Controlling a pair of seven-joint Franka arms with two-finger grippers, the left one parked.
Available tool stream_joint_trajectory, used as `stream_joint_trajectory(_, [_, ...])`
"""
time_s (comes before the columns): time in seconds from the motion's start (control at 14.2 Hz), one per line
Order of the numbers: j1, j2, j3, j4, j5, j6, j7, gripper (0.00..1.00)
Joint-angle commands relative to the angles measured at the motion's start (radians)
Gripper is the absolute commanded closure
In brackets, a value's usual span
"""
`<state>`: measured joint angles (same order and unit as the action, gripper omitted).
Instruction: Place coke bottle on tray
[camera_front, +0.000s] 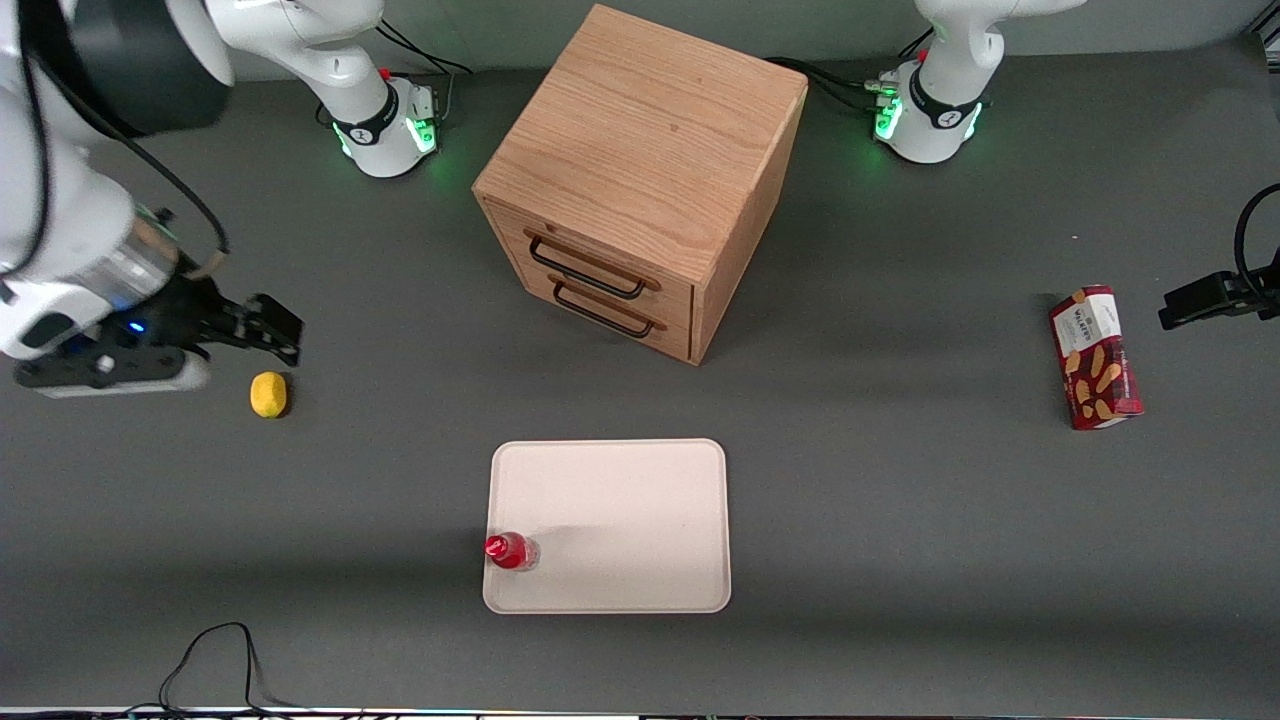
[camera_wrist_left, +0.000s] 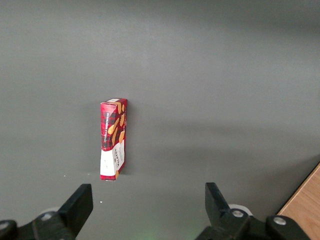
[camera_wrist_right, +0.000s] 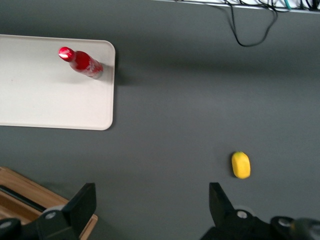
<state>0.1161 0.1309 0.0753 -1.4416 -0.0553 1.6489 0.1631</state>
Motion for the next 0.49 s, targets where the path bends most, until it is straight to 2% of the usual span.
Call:
stream_joint_trajectory(0.0, [-0.070,-0.092,0.005,-0.114,0.038,0.029,-0.042,0.00])
stream_joint_trajectory(0.42, [-0.078,-0.115,-0.135,-0.112,0.054,0.028,-0.250,0.00])
